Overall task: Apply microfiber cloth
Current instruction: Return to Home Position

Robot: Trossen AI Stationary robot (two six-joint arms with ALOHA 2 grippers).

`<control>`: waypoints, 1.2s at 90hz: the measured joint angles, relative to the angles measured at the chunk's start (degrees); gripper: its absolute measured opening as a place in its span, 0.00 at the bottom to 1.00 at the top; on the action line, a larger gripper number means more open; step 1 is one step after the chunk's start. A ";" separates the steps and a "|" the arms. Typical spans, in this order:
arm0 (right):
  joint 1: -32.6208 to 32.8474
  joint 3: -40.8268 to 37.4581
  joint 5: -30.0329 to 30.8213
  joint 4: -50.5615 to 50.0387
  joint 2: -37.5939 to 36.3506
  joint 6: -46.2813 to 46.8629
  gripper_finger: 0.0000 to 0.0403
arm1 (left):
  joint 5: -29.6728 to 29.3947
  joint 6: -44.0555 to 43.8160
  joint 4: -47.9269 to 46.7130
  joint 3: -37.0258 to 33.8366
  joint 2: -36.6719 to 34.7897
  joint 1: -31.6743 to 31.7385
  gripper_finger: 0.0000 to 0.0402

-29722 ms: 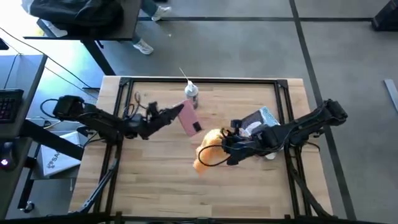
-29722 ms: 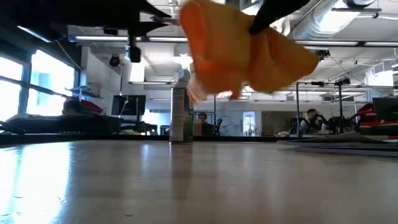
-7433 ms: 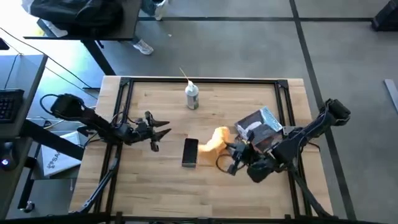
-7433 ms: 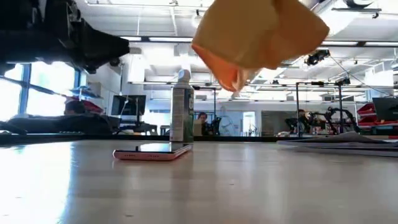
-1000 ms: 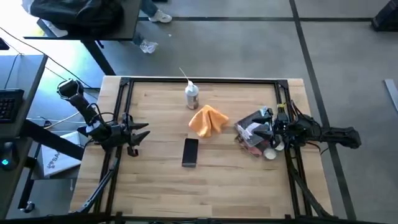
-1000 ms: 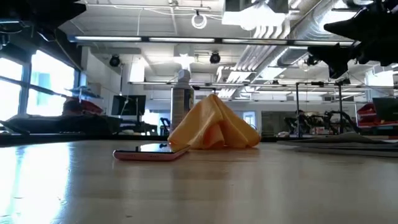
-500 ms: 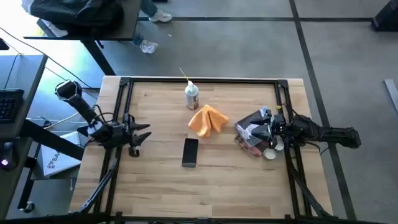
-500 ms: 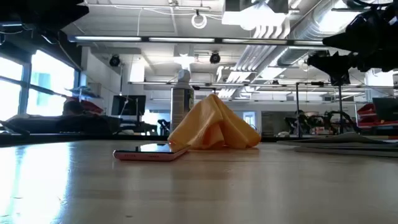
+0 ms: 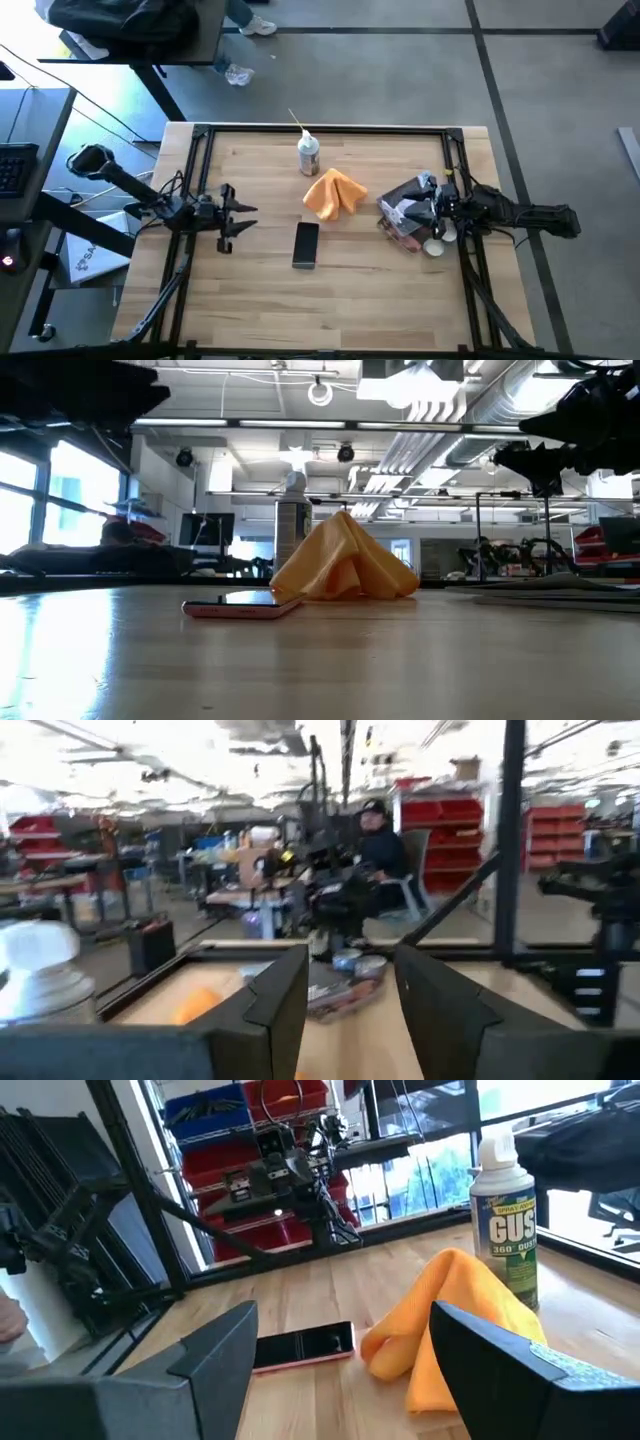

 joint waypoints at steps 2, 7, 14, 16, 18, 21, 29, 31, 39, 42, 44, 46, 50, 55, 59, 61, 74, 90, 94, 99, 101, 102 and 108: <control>0.00 0.00 0.00 0.00 0.00 0.00 0.65 | 0.97 -0.50 -0.70 0.02 0.00 1.19 0.33; 0.00 0.00 0.01 -0.02 0.00 0.00 0.65 | 3.97 -1.66 -2.32 0.02 0.02 3.98 0.33; 0.00 0.00 0.00 -0.02 0.00 0.00 0.65 | 8.85 -2.51 -2.97 0.02 0.01 7.68 0.33; 0.00 0.00 0.00 -0.02 0.00 0.00 0.65 | 10.31 -2.54 -2.99 0.02 -0.02 8.61 0.33; 0.00 0.00 0.00 -0.02 0.00 0.00 0.65 | 11.79 -2.56 -3.16 0.02 -0.02 9.53 0.33; 0.00 0.00 0.01 -0.02 0.00 0.00 0.65 | 13.94 -2.56 -3.62 0.02 -0.06 10.67 0.33; 0.00 0.00 0.00 -0.02 0.00 0.00 0.65 | 18.08 -2.72 -4.57 0.02 -0.39 13.23 0.33; 0.00 0.00 0.00 -0.02 0.00 0.00 0.65 | 18.54 -2.72 -4.82 0.02 -0.55 13.73 0.33; 0.00 0.00 0.00 -0.03 0.02 0.00 0.65 | 20.01 -3.74 -6.78 0.02 -1.69 15.93 0.33; 0.00 0.00 0.00 -0.04 0.02 0.00 0.65 | 21.23 -4.41 -7.01 0.02 -2.22 16.81 0.33; 0.00 0.00 0.00 -0.04 0.02 0.00 0.65 | 22.61 -4.95 -6.91 0.02 -2.64 17.47 0.33; 0.00 0.00 0.00 -0.04 0.02 0.00 0.65 | 24.45 -5.30 -6.71 0.02 -3.05 18.20 0.33; 0.00 0.00 0.00 -0.04 0.02 0.00 0.65 | 29.33 -5.89 -6.43 0.02 -3.94 19.67 0.33; 0.00 0.00 0.00 -0.04 0.02 0.00 0.65 | 35.15 -6.66 -6.54 0.02 -5.06 21.69 0.33; 0.00 0.00 0.00 -0.04 0.02 0.00 0.65 | 37.60 -7.26 -6.97 0.02 -5.71 23.35 0.33; 0.00 0.00 0.00 -0.04 0.02 0.00 0.65 | 38.13 -7.63 -7.42 0.02 -5.95 24.05 0.33; 0.00 0.00 0.00 -0.04 0.02 0.00 0.65 | 39.13 -8.70 -11.18 0.02 -6.78 27.39 0.33; 0.00 0.00 0.00 -0.06 0.02 0.00 0.65 | 43.54 -8.22 -12.29 0.02 -6.69 28.96 0.33; 0.00 0.00 0.00 -0.07 0.02 0.00 0.65 | 46.08 -8.22 -11.85 0.02 -6.69 29.37 0.33; 0.00 0.00 0.00 -0.07 0.02 0.00 0.65 | 48.42 -8.21 -11.09 0.02 -6.69 30.02 0.33; 0.00 0.02 0.00 -0.07 0.02 -0.01 0.65 | 48.61 -8.20 -11.02 0.02 -6.71 30.34 0.33; 0.00 0.02 0.00 -0.07 0.02 -0.02 0.65 | 48.58 -8.19 -11.06 0.02 -6.71 30.52 0.33; 0.00 0.02 0.00 -0.07 0.02 -0.01 0.65 | 46.53 -8.31 -12.28 0.02 -6.80 31.70 0.33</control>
